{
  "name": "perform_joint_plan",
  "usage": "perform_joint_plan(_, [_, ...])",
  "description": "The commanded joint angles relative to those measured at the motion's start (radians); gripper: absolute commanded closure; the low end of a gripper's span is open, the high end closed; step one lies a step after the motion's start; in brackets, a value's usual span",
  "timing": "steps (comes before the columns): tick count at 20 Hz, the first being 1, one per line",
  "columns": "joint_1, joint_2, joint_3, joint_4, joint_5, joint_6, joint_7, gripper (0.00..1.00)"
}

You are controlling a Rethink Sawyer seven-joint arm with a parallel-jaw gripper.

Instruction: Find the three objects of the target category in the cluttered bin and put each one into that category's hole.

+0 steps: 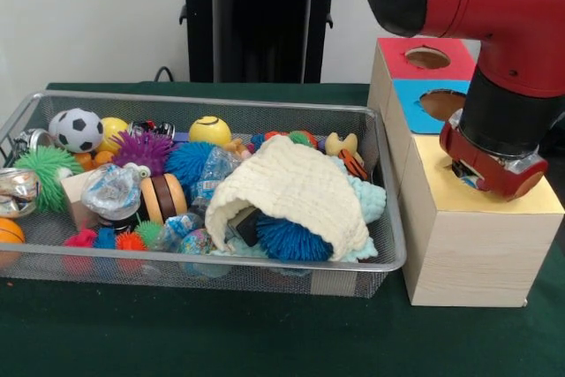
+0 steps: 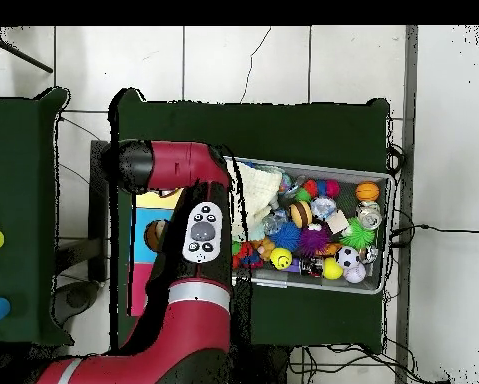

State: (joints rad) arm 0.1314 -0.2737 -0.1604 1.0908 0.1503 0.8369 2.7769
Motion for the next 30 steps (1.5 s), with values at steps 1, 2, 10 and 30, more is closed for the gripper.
perform_joint_plan(1, [-0.012, -0.051, 0.043, 0.022, -0.11, -0.003, -0.152, 1.0])
perform_joint_plan(2, [-0.007, -0.052, 0.045, 0.018, -0.113, 0.002, -0.147, 1.0])
perform_joint_plan(10, [0.017, -0.079, 0.063, -0.032, -0.126, 0.063, -0.106, 1.0])
perform_joint_plan(30, [-0.087, -0.263, 0.261, 0.089, -0.102, 0.1, -0.187, 1.0])
